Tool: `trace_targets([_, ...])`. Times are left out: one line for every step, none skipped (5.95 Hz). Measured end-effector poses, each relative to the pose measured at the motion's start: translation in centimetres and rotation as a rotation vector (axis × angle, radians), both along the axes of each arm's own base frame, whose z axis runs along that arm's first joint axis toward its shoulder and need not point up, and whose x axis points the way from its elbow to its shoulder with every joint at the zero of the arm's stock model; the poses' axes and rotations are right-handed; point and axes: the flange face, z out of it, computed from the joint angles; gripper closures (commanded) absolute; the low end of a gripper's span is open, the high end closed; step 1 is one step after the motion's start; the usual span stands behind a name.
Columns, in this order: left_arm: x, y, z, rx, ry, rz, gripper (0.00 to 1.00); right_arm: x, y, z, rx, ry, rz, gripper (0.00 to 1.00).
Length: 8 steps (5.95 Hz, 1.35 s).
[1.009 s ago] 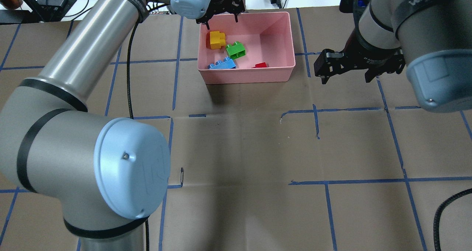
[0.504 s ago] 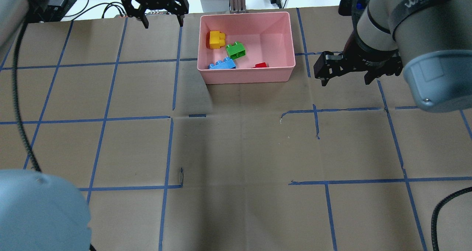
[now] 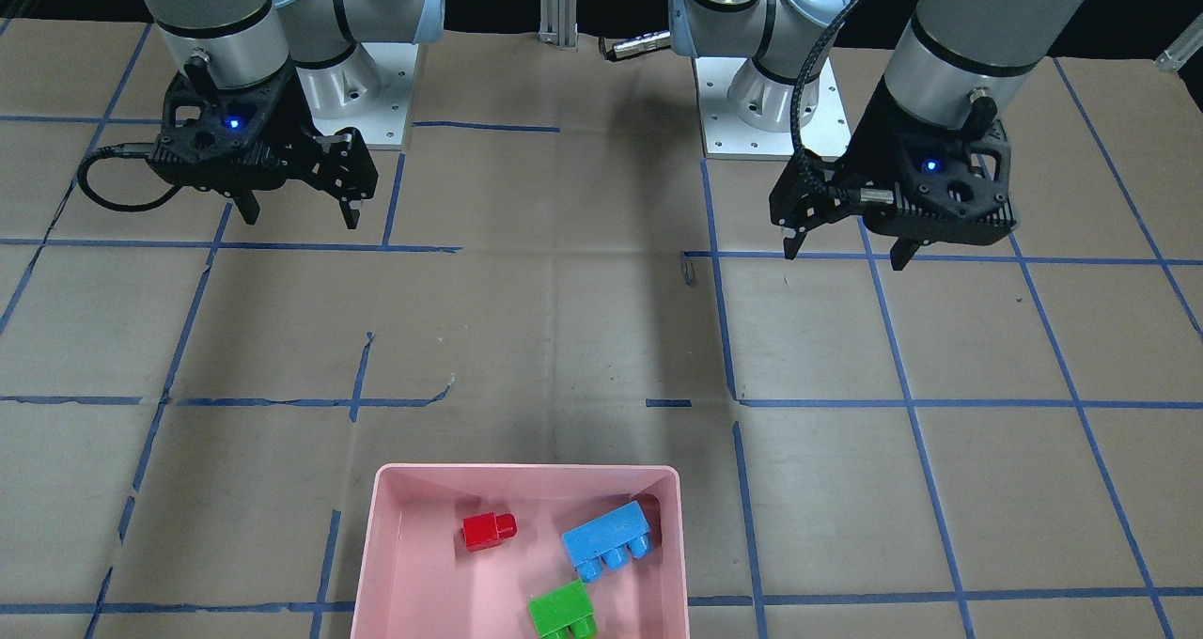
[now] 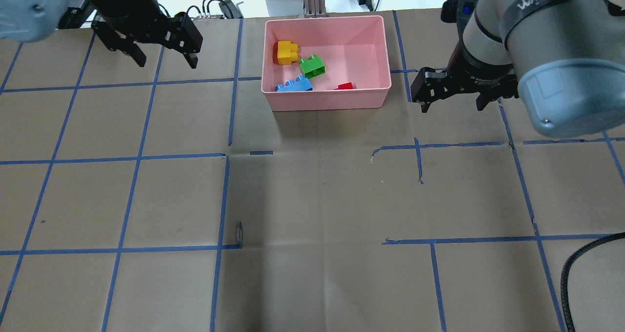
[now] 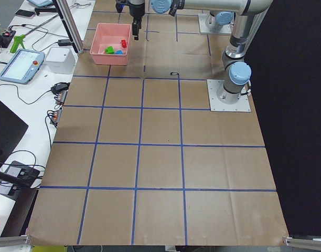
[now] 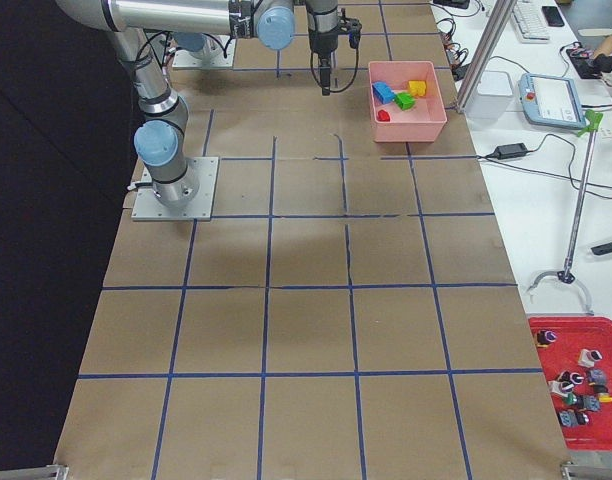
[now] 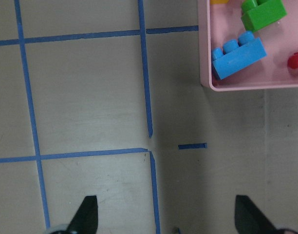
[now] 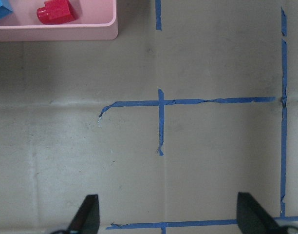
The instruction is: Put all blocks into box
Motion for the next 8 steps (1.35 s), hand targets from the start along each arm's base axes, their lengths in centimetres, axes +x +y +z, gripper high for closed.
trace_targets([0.7,1.1,0.7,-0.008,-0.001,-0.001,0.01,0.0,-0.1,0.7,-0.012,0.0,0.0,0.0])
trace_targets([0.8,1.6,0.9,-0.006,0.0,-0.002,0.01,0.0,0.5,1.9,-0.031,-0.001,-0.001,0.0])
trace_targets([0.8,1.8,0.9,-0.001,0.0,-0.002,0.01,0.0,1.8,3.6,-0.064,-0.003,0.002,0.0])
trace_targets([0.8,2.0,0.8,0.004,0.001,-0.002,0.01,0.0,2.9,4.8,-0.091,-0.005,0.007,0.0])
trace_targets([0.8,2.2,0.7,0.007,0.002,-0.002,0.01,0.0,3.2,5.3,-0.1,-0.006,0.011,0.0])
trace_targets([0.8,2.2,0.7,0.008,0.003,-0.002,0.01,0.0,3.2,5.4,-0.101,-0.006,0.013,0.0])
trace_targets([0.8,2.3,0.7,0.007,0.003,-0.003,0.01,0.0,3.2,5.5,-0.102,-0.006,0.012,0.0])
trace_targets([0.8,2.3,0.8,0.006,0.003,-0.003,0.01,-0.1,3.1,5.4,-0.1,-0.006,0.011,0.0])
